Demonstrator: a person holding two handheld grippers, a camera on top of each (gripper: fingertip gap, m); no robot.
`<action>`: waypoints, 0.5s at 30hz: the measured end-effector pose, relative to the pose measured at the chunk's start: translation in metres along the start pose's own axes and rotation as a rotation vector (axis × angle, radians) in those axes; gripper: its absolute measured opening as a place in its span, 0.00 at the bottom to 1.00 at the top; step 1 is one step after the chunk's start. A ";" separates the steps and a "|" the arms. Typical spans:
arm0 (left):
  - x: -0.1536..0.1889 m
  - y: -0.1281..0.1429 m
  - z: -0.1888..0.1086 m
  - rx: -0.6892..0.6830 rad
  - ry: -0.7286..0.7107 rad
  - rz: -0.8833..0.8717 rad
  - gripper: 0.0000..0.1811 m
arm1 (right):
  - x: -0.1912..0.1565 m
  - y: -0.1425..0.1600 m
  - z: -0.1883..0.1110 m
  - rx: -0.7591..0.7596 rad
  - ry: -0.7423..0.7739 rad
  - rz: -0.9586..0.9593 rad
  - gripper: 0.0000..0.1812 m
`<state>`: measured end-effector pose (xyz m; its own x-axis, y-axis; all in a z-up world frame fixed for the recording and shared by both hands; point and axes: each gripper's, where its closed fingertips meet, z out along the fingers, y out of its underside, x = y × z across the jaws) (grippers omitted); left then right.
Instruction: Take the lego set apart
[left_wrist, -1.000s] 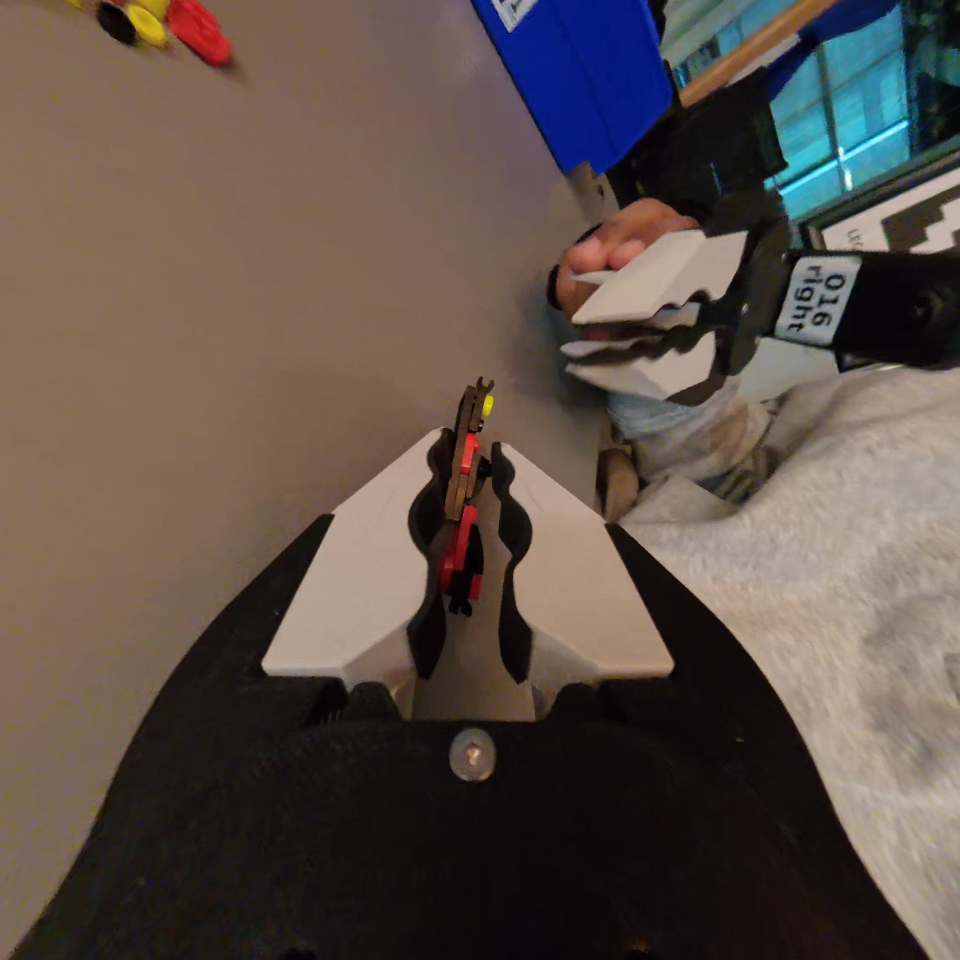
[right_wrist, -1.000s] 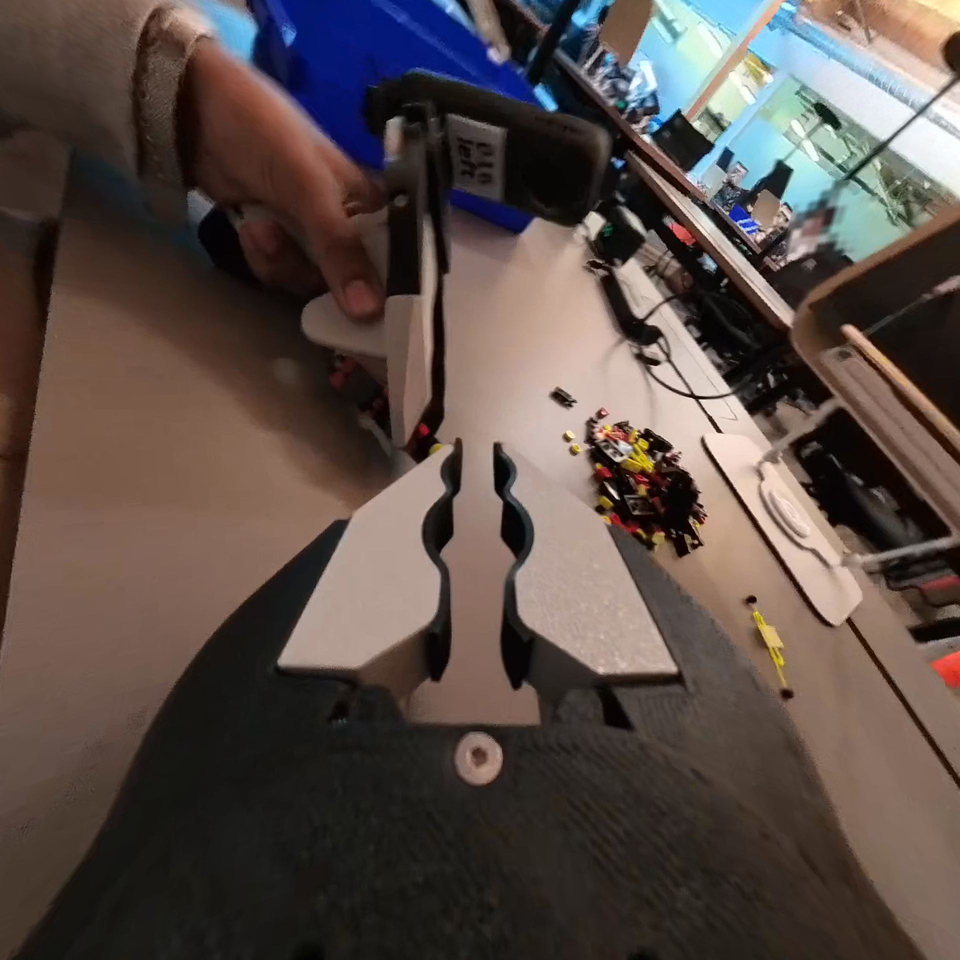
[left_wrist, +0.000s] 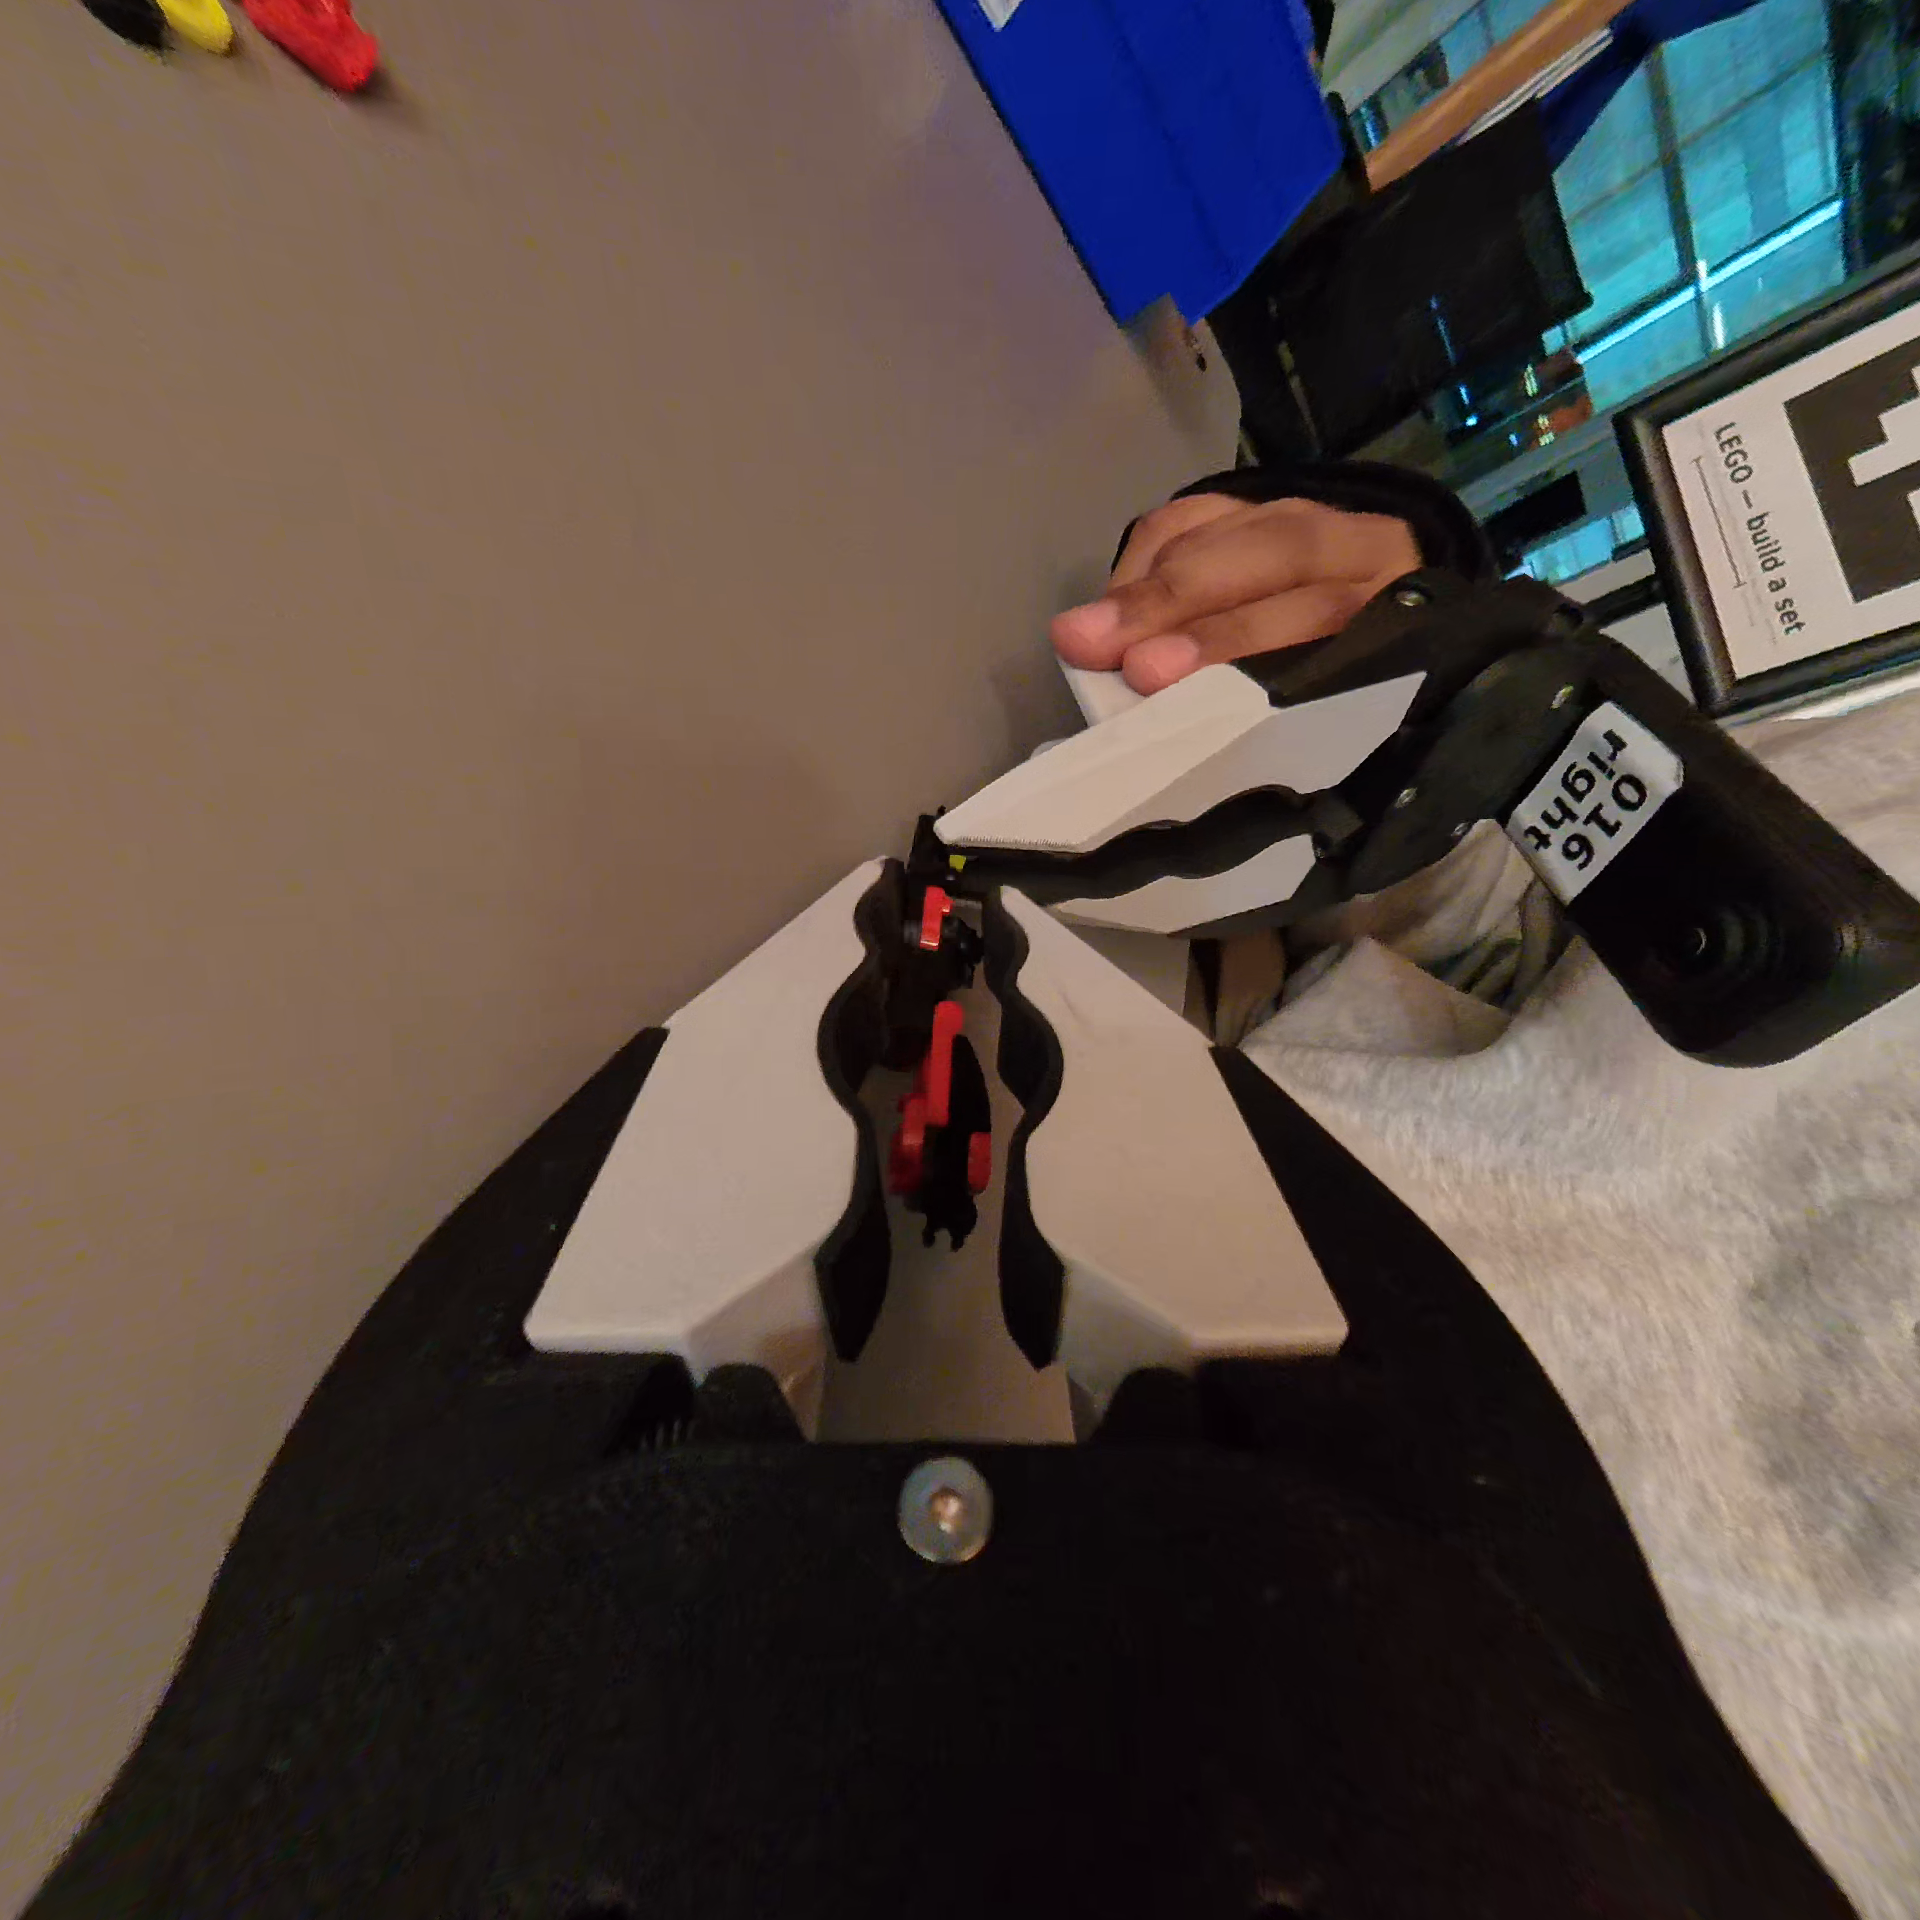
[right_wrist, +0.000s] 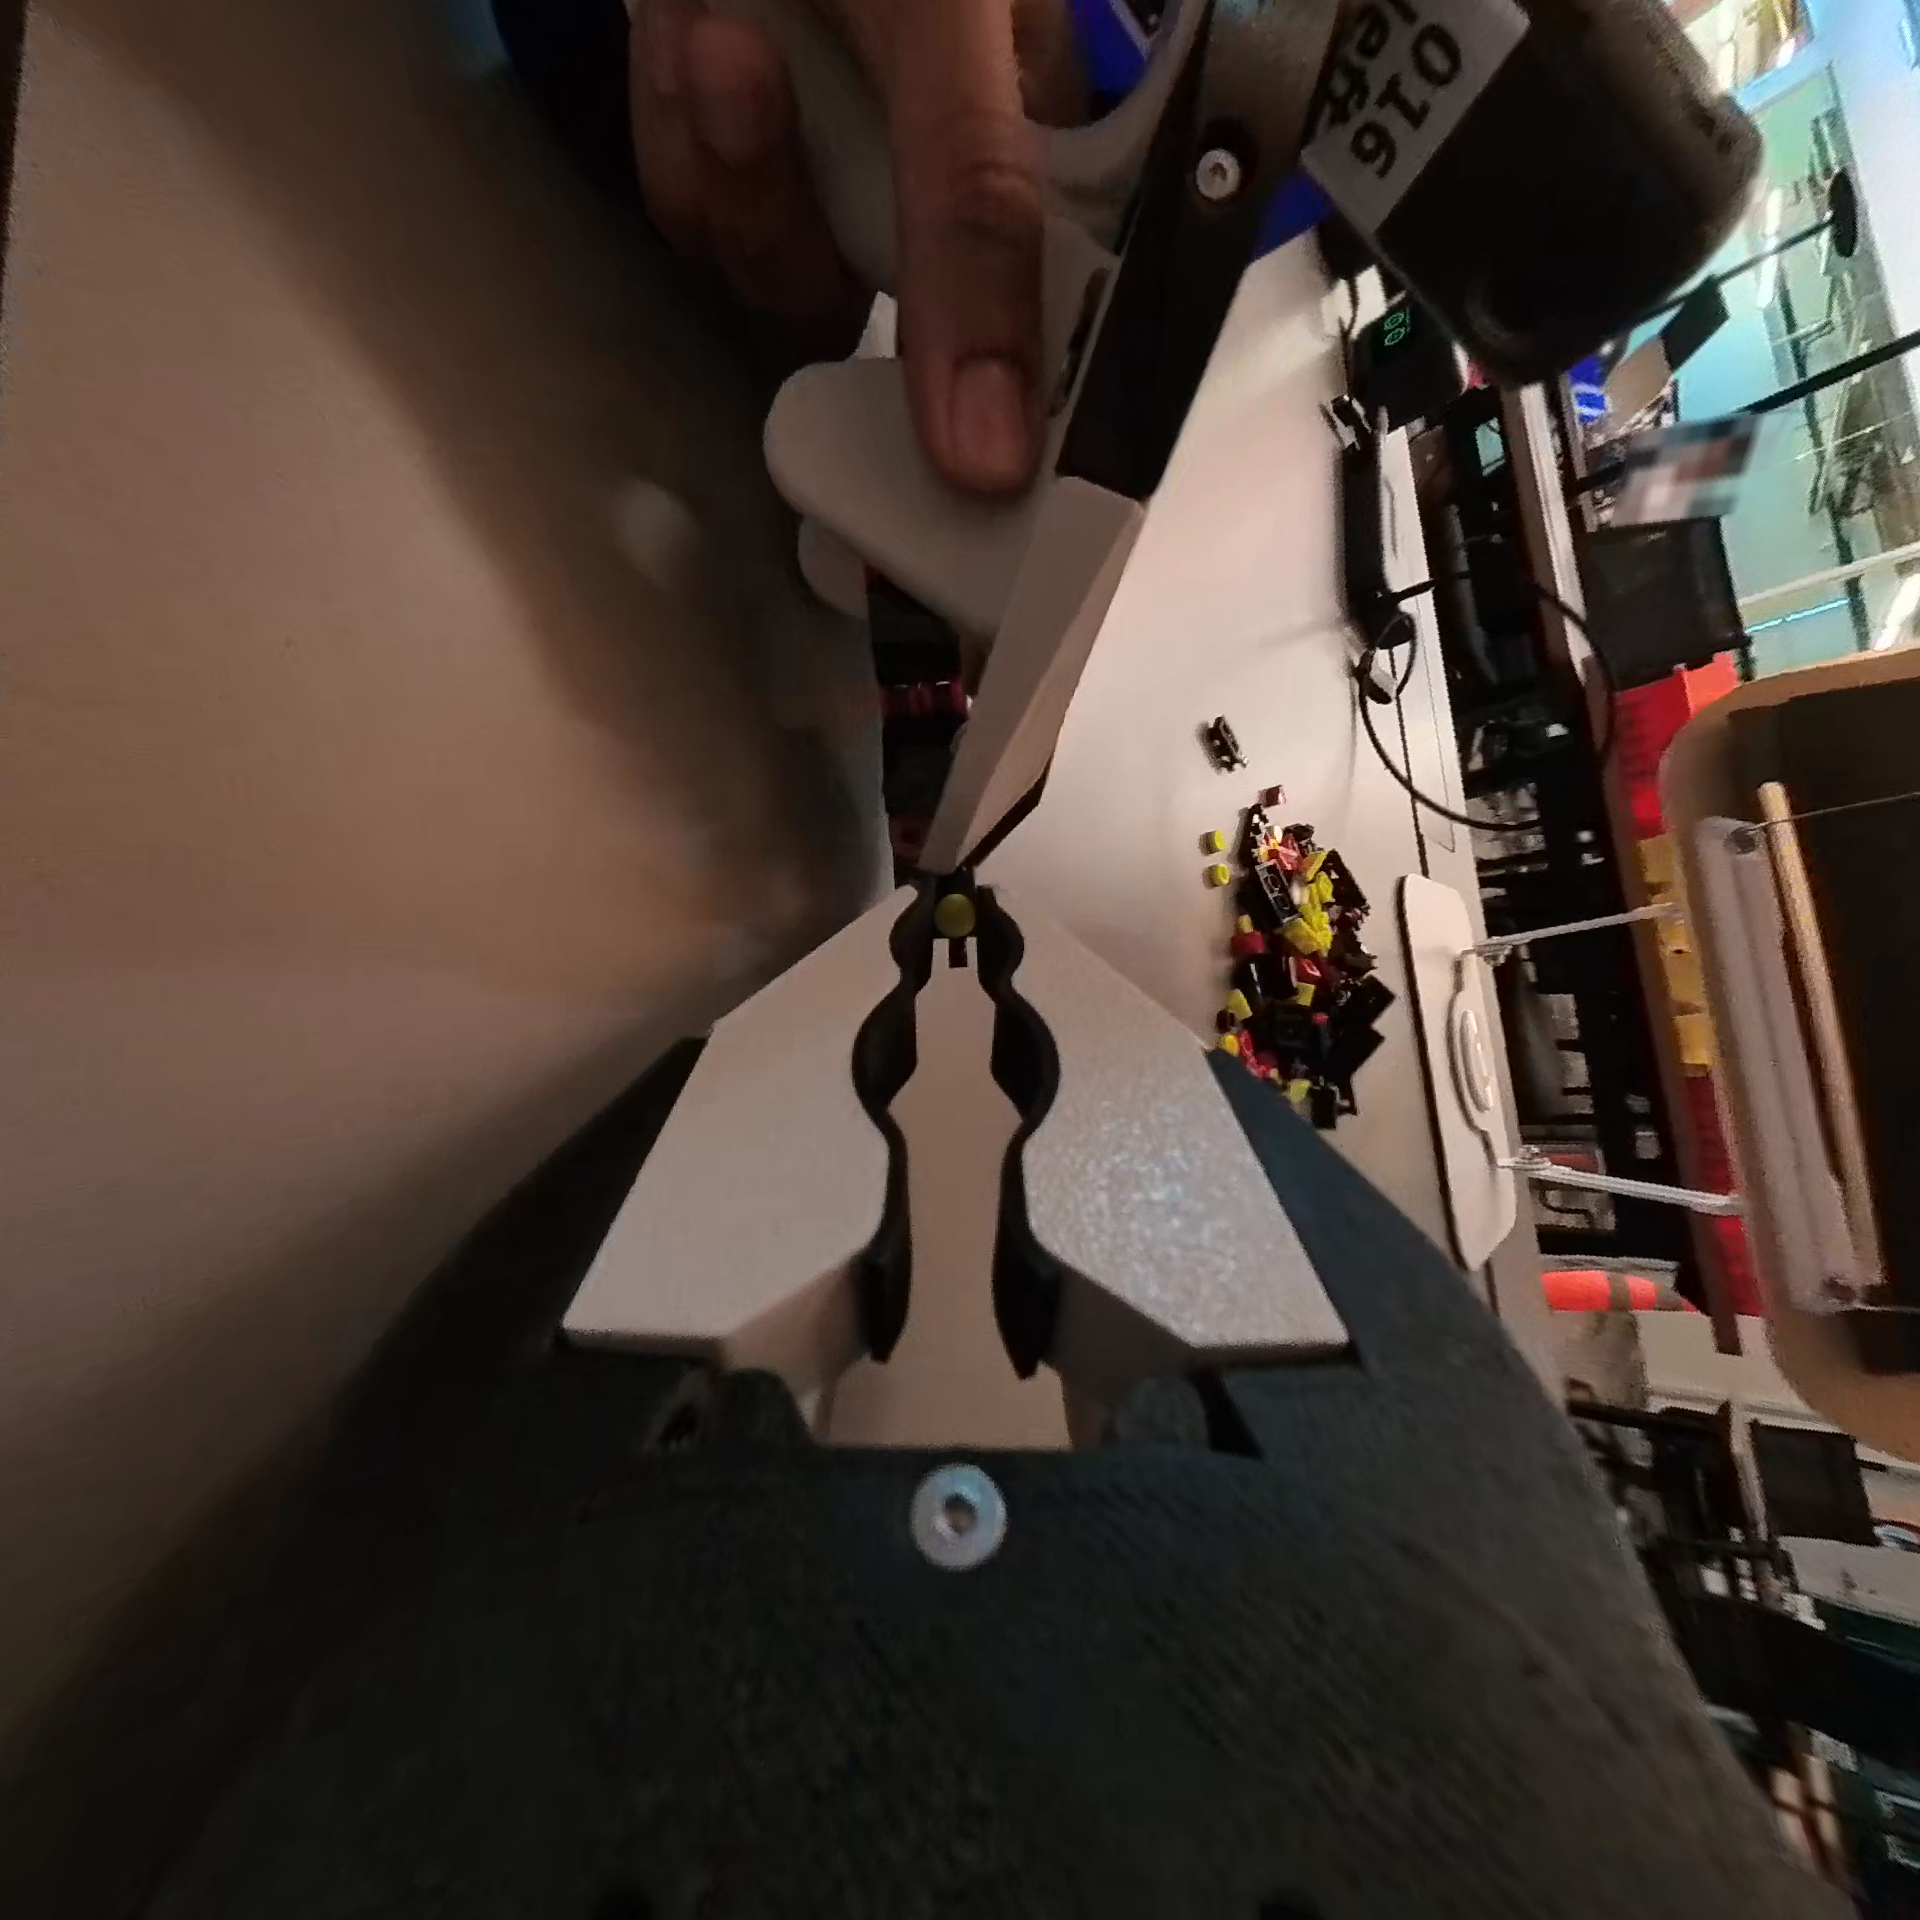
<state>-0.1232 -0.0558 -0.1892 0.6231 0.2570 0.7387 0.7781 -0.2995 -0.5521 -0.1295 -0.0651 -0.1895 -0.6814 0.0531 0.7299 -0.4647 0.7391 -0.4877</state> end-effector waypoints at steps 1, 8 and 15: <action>0.000 -0.001 0.000 0.003 -0.001 0.005 0.07 | 0.000 0.000 0.000 0.003 -0.008 0.022 0.03; -0.025 -0.018 -0.010 0.100 -0.156 -0.024 0.07 | 0.017 -0.025 -0.018 0.177 -0.024 0.219 0.03; -0.026 -0.016 -0.016 0.088 -0.137 -0.019 0.07 | 0.032 -0.010 -0.019 0.186 0.001 0.370 0.03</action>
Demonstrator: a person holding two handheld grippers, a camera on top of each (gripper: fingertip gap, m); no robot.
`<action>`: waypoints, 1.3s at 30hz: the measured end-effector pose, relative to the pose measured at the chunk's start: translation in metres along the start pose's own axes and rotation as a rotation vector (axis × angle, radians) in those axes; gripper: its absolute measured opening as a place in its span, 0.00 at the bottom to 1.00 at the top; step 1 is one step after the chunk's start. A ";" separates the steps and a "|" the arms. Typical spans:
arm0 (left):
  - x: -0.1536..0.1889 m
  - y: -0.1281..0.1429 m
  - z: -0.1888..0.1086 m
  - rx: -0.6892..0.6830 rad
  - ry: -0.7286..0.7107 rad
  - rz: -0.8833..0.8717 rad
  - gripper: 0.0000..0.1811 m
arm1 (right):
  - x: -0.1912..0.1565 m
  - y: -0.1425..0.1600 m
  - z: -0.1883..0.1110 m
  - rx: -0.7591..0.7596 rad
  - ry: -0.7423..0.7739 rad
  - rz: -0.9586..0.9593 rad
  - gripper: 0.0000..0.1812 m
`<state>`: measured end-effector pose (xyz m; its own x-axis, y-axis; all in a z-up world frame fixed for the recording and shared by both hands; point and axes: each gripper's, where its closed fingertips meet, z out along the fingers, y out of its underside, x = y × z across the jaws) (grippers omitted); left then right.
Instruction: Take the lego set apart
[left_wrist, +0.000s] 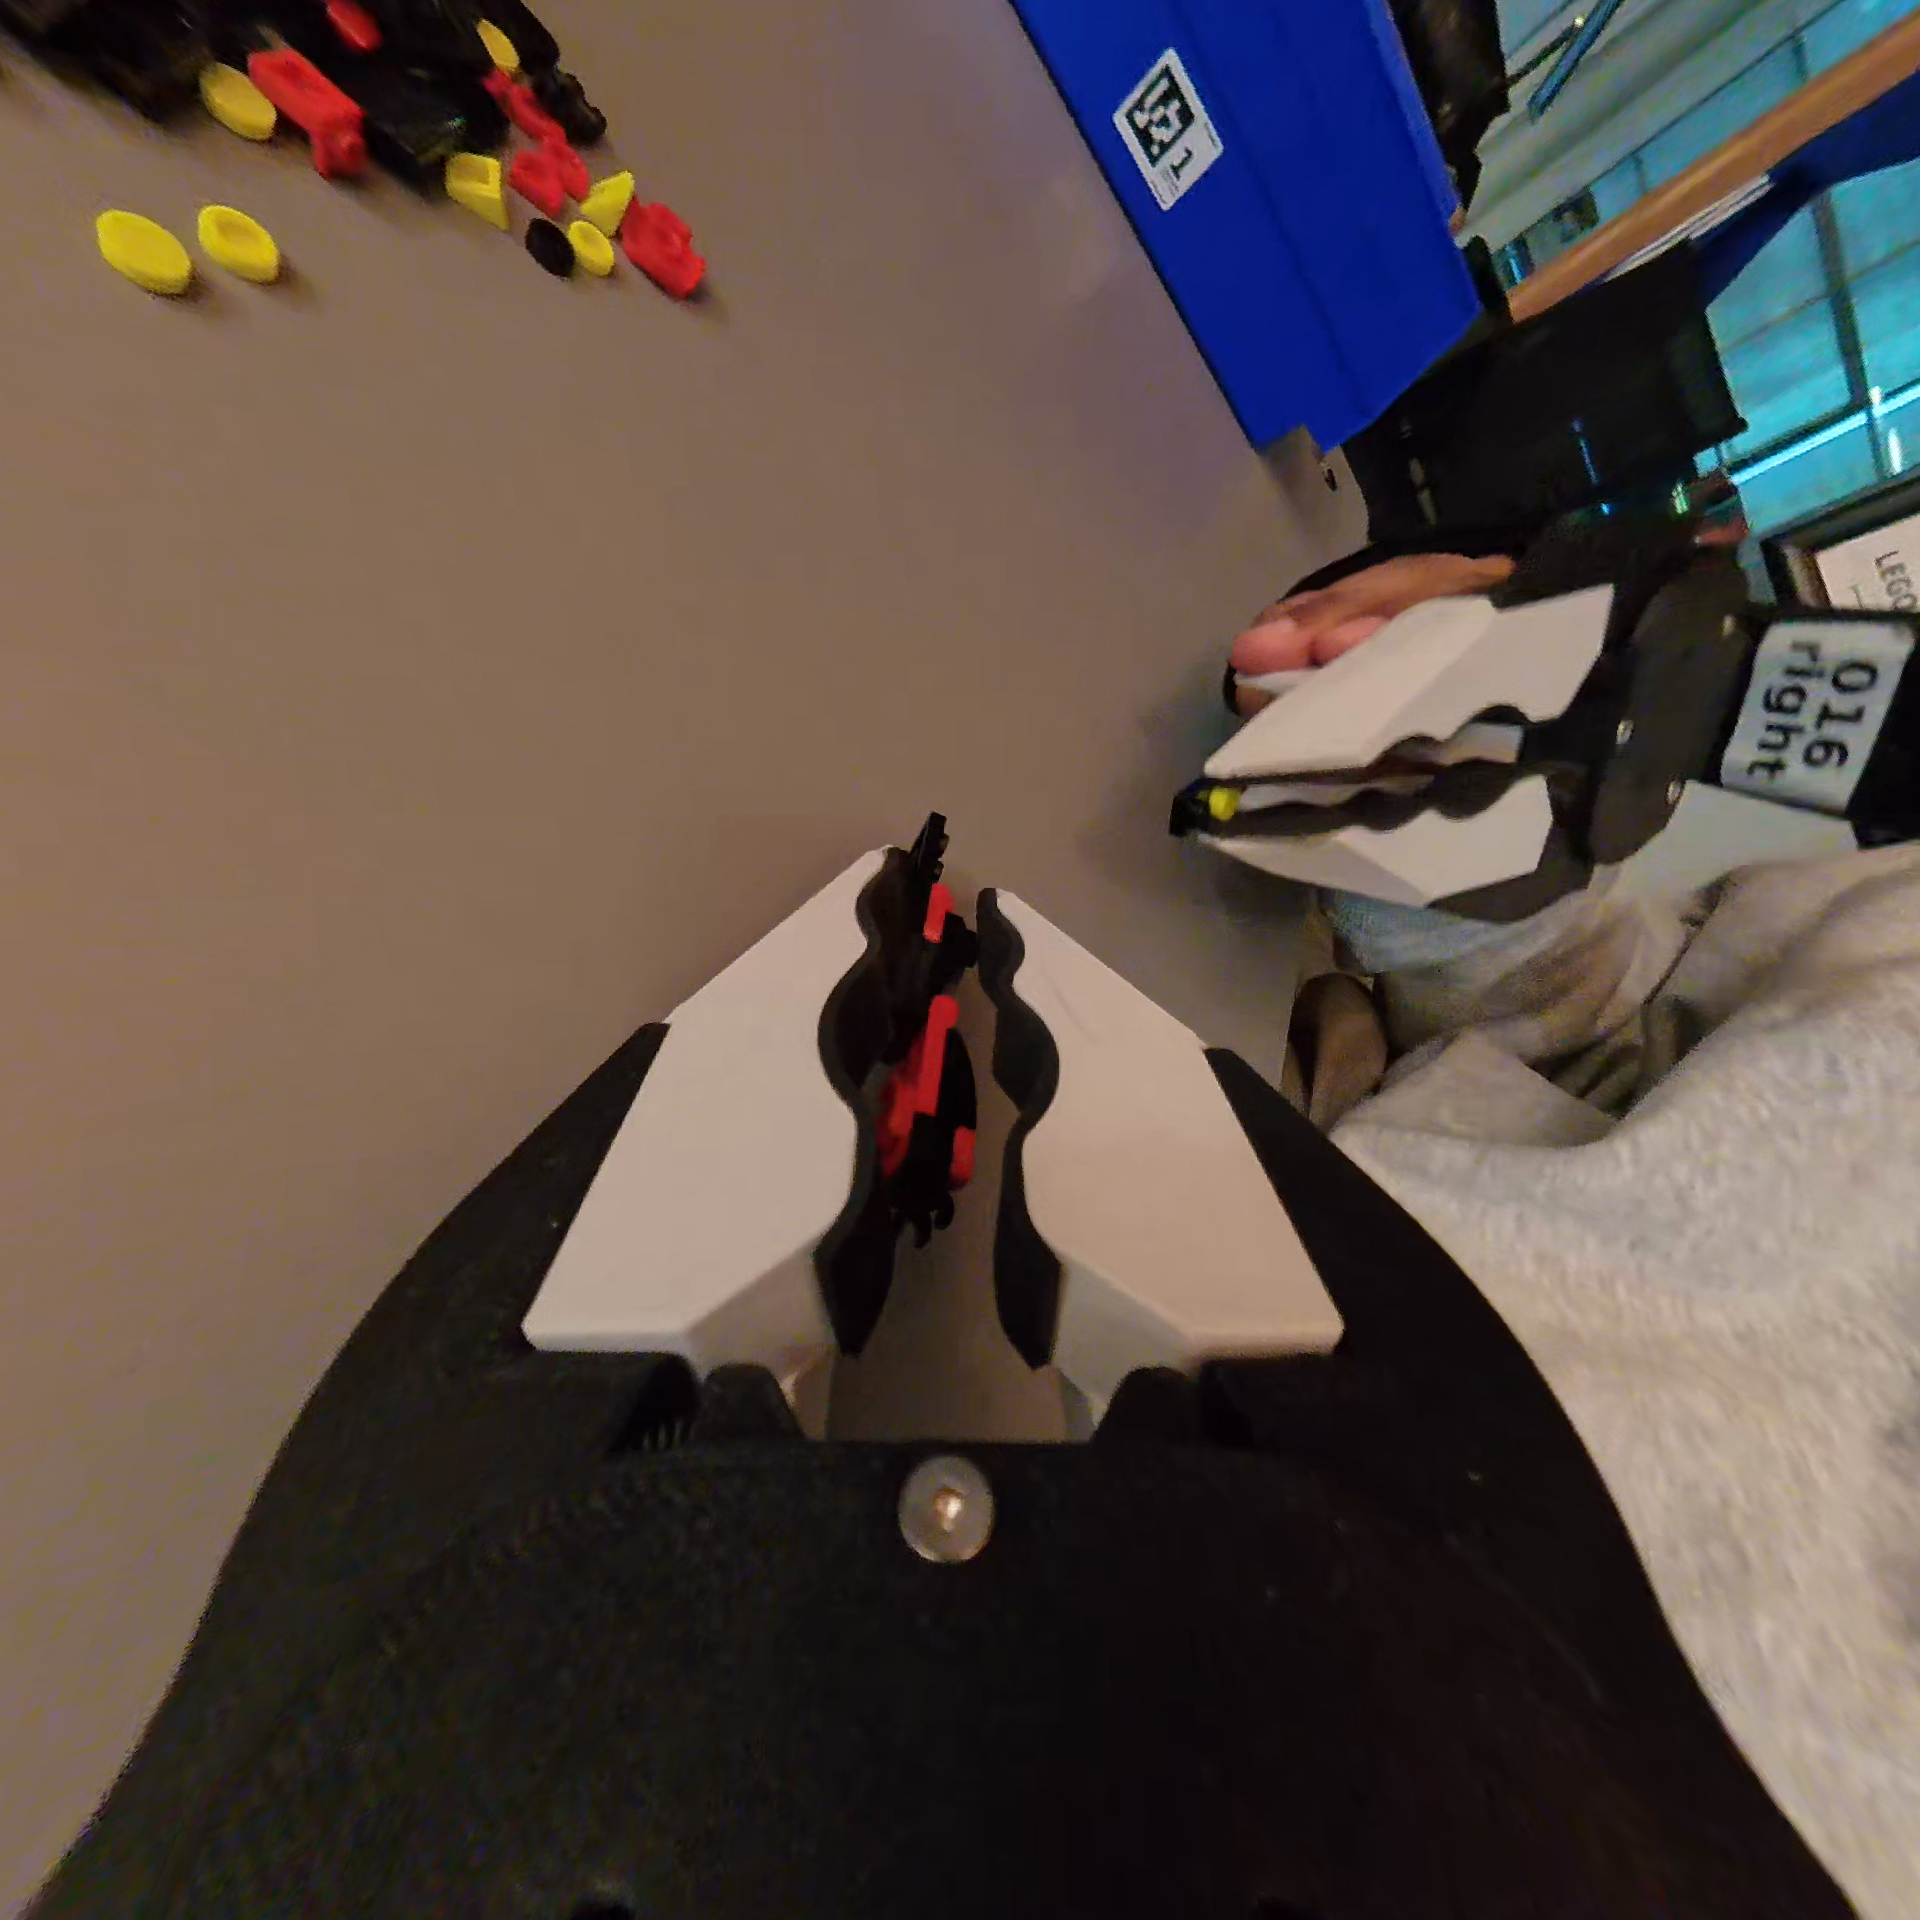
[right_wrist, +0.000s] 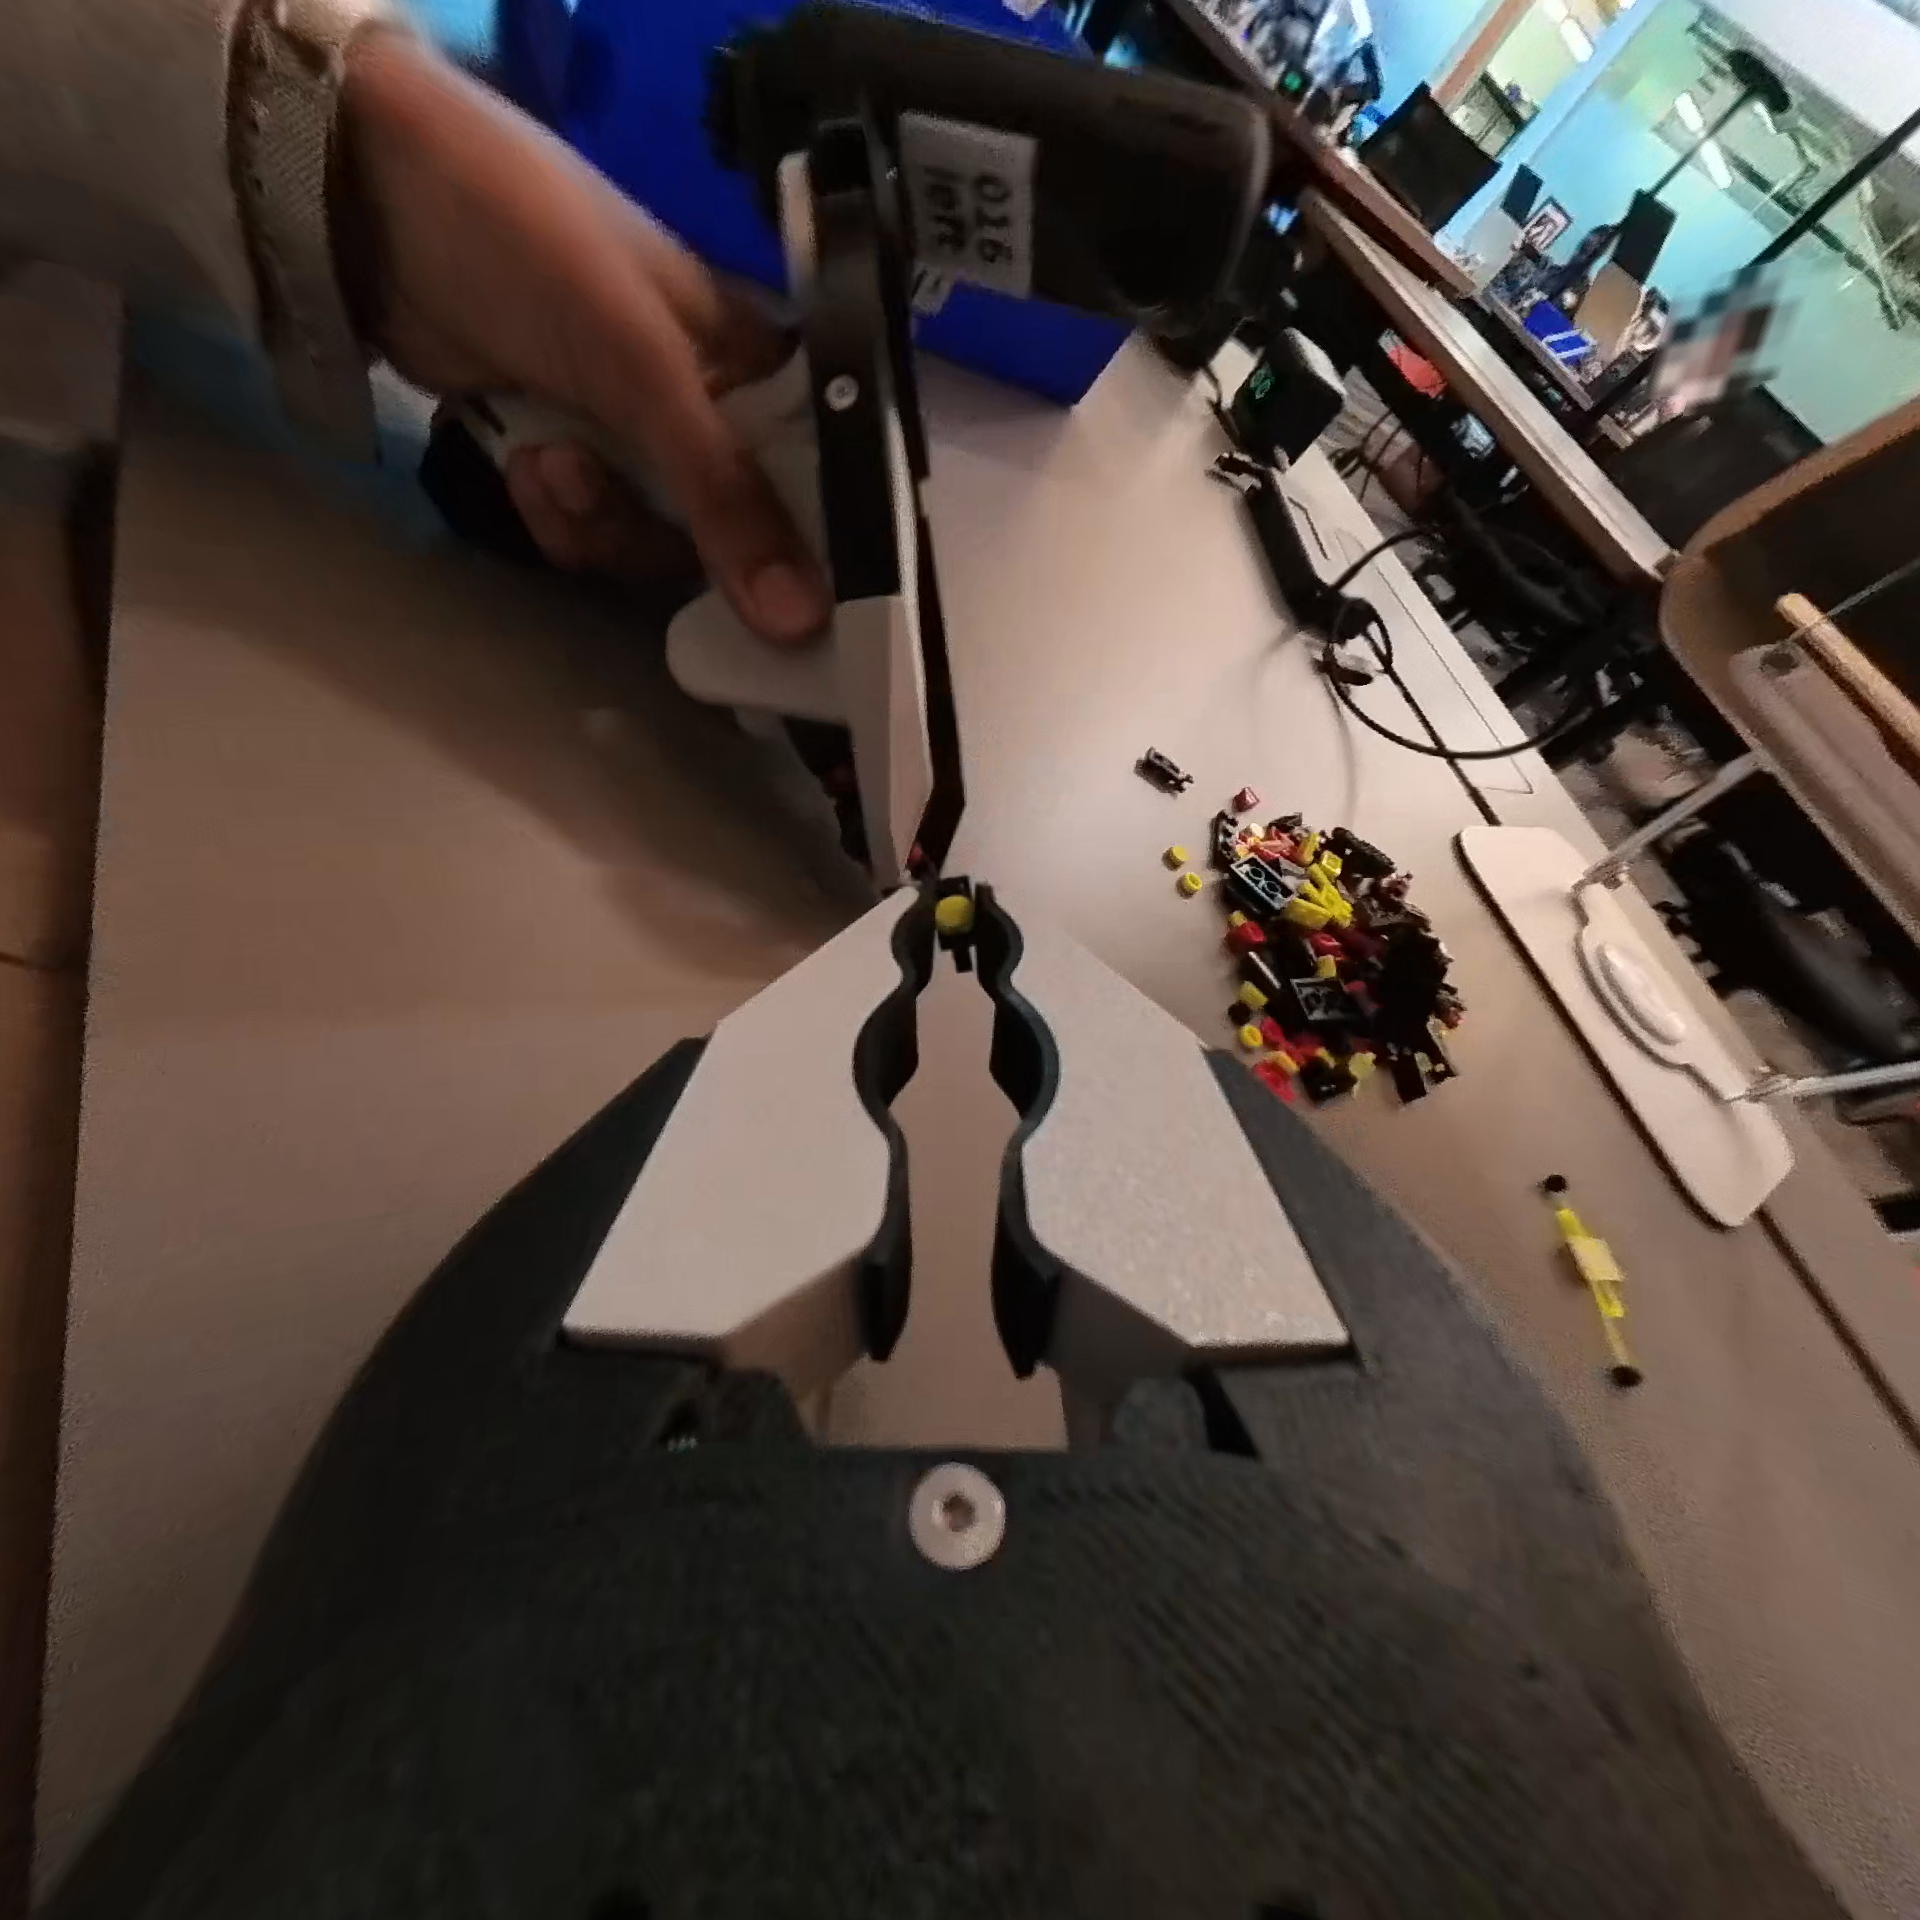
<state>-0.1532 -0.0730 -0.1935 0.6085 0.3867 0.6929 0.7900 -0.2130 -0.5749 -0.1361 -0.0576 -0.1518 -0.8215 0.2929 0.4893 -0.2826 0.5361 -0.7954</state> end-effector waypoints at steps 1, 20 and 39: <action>0.001 0.001 0.000 -0.006 0.009 0.002 0.08 | 0.003 -0.002 -0.001 0.023 -0.002 0.041 0.03; 0.068 -0.019 -0.012 0.148 0.469 -0.130 0.05 | 0.000 -0.022 -0.005 0.168 -0.017 0.107 0.02; 0.067 -0.021 -0.010 0.163 0.422 -0.186 0.01 | -0.001 -0.022 -0.005 -0.041 0.156 -0.350 0.02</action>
<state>-0.1285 -0.0516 -0.1302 0.4615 0.0005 0.8871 0.8870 -0.0189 -0.4614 -0.1261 -0.0653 -0.1333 -0.5928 0.2020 0.7796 -0.5099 0.6552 -0.5574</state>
